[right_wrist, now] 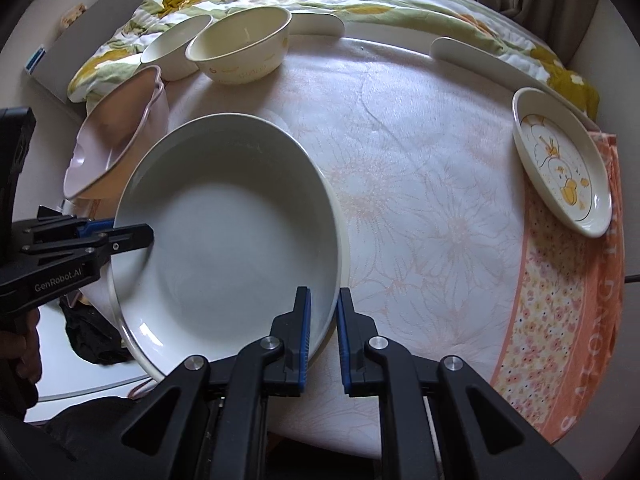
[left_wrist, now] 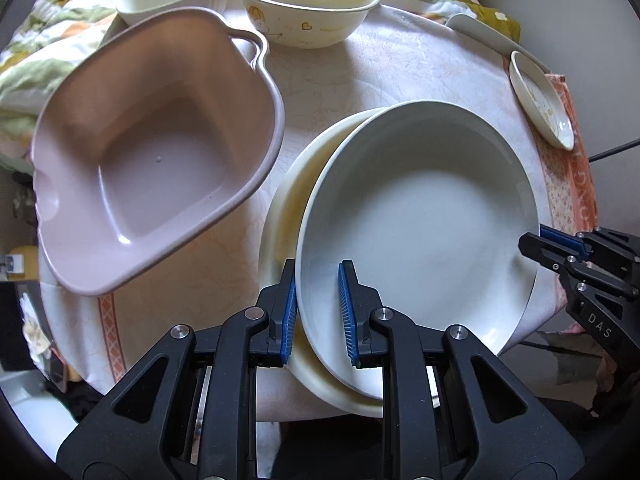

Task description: Organize plates and bowls

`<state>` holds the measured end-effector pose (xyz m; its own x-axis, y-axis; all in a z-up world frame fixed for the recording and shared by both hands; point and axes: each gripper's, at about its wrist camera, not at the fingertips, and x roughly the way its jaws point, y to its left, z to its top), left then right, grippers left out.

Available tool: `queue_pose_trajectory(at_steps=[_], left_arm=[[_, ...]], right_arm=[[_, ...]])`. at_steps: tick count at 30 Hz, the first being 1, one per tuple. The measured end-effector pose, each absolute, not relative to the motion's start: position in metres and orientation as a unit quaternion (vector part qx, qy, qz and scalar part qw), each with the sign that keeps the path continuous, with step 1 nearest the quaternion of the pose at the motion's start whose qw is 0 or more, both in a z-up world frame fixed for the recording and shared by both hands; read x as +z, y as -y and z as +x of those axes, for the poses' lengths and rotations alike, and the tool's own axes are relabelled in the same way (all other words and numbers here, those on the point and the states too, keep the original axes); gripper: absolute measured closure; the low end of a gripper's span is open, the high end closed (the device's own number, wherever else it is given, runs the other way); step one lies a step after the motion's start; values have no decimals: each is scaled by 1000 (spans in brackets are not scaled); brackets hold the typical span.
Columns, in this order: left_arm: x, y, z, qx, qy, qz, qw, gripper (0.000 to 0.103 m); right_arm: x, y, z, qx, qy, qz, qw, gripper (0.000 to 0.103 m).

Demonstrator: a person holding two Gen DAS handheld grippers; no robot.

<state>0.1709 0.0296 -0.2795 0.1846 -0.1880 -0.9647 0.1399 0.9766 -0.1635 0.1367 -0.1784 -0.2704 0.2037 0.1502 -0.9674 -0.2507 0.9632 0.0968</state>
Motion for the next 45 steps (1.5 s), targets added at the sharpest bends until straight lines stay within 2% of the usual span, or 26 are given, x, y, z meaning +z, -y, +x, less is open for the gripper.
queue_pose_trajectory(at_steps=[17, 45], left_arm=[[-274, -18, 174, -86, -636, 26, 767, 85], [-274, -18, 170, -82, -643, 26, 761, 85]], right_arm=[[-269, 173, 130, 121, -606, -64, 783, 91], [-272, 175, 127, 105, -597, -52, 793, 92]])
